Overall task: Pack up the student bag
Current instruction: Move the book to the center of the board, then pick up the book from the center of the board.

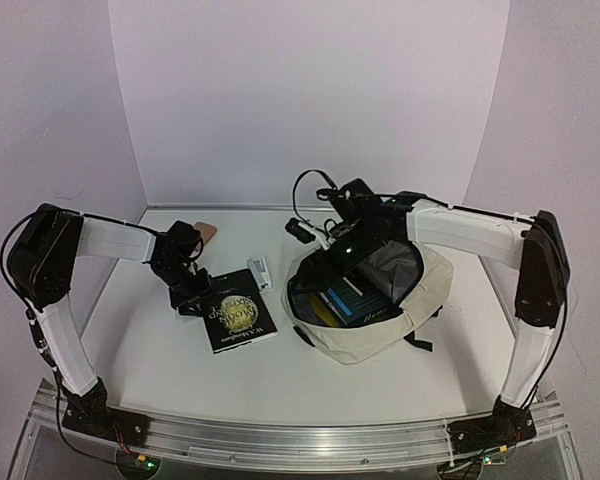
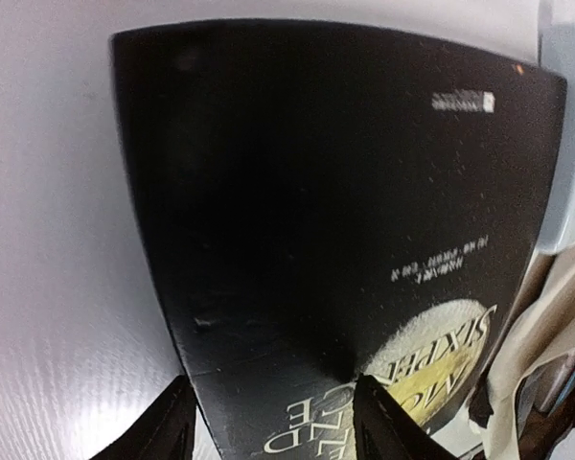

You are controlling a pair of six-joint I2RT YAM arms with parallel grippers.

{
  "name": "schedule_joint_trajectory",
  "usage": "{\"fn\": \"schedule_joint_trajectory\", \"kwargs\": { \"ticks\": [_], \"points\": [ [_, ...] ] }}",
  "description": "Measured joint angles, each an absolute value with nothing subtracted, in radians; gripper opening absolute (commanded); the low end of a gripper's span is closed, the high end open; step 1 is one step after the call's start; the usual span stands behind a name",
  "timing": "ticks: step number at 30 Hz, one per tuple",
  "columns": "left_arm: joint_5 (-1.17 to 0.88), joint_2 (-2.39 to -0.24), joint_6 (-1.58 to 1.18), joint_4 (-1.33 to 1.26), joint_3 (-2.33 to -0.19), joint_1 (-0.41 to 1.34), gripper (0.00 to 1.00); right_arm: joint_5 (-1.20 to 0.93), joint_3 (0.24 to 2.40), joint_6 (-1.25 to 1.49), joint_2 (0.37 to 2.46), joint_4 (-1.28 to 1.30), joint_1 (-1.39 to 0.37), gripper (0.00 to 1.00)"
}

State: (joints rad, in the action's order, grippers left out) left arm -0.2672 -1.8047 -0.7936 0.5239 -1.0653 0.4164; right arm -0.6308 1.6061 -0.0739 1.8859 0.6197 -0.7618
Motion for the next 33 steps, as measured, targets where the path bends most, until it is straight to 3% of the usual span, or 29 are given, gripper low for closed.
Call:
{"fn": "schedule_joint_trajectory", "kwargs": {
  "ticks": [2, 6, 11, 19, 28, 33],
  "points": [
    [-0.284, -1.799, -0.802, 0.534, -1.067, 0.435, 0.69, -0.626, 1.611, -0.06, 1.923, 0.6, -0.778, 0.77],
    [-0.288, -1.758, -0.817, 0.576, -1.084, 0.431, 0.74, -0.618, 1.641, -0.037, 1.981, 0.581, -0.787, 0.76],
    [-0.292, -1.695, -0.9, 0.518, -1.058, 0.398, 0.74, -0.61, 1.741, 0.003, 2.069, 0.534, -0.8, 0.74],
    [-0.296, -1.583, -1.088, 0.295, -0.77, 0.398, 0.72, -0.558, 1.897, 0.057, 2.246, 0.46, -0.84, 0.64],
    [-0.328, -1.589, -1.156, 0.075, -0.699, 0.398, 0.68, -0.511, 1.919, 0.057, 2.379, 0.457, -0.849, 0.6],
    [-0.358, -1.629, -1.18, -0.037, -0.691, 0.398, 0.55, -0.515, 1.943, 0.053, 2.44, 0.447, -0.847, 0.61]
  ]
}}
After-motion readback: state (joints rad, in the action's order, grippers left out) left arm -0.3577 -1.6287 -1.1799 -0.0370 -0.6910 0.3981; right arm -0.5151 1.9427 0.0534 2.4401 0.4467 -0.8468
